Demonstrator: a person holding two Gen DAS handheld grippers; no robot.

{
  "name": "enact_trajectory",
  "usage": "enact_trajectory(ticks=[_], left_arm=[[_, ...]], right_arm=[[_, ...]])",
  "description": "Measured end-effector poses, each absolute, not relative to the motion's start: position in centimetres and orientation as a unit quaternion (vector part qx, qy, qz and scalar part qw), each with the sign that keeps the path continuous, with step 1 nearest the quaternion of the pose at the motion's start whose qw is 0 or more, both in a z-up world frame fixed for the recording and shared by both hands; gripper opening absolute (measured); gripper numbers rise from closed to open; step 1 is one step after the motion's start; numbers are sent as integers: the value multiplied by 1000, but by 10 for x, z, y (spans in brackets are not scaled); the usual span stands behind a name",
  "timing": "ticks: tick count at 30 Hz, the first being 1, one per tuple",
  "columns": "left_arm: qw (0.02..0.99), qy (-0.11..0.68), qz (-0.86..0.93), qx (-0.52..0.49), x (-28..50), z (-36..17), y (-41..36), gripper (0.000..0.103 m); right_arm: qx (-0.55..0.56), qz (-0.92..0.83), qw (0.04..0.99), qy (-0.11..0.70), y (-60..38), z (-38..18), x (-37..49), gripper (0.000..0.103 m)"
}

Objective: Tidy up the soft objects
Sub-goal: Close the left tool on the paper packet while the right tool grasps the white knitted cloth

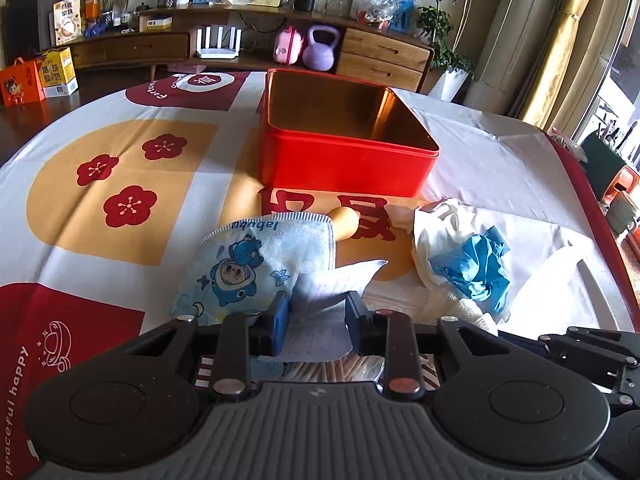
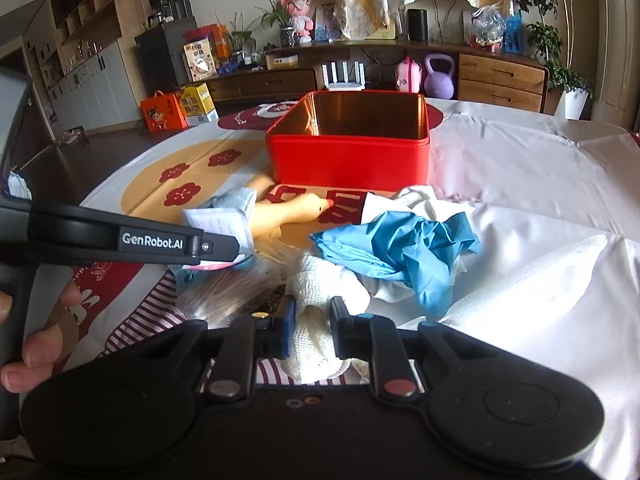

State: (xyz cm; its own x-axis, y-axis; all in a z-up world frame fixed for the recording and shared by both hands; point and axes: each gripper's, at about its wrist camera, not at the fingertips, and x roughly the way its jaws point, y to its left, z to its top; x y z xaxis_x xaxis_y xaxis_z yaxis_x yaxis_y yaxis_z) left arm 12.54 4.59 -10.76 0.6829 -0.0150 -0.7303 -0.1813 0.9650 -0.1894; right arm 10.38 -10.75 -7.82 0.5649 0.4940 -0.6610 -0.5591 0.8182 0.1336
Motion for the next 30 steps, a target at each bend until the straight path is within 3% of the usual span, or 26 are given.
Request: enact_trajectory(ticks=[14,15,30], left_arm=[[932,342,29,-117,100,-78,43,22],[932,341,26,-118,99,-75,42,6],[920,376,-32,-110,109,-74,38,6]], right_arm=[[-15,301,896,326,-121,-50,84,16],[-13,302,897,323,-122,-47,82,16],[5,286,898,333,-141,-48,83,17]])
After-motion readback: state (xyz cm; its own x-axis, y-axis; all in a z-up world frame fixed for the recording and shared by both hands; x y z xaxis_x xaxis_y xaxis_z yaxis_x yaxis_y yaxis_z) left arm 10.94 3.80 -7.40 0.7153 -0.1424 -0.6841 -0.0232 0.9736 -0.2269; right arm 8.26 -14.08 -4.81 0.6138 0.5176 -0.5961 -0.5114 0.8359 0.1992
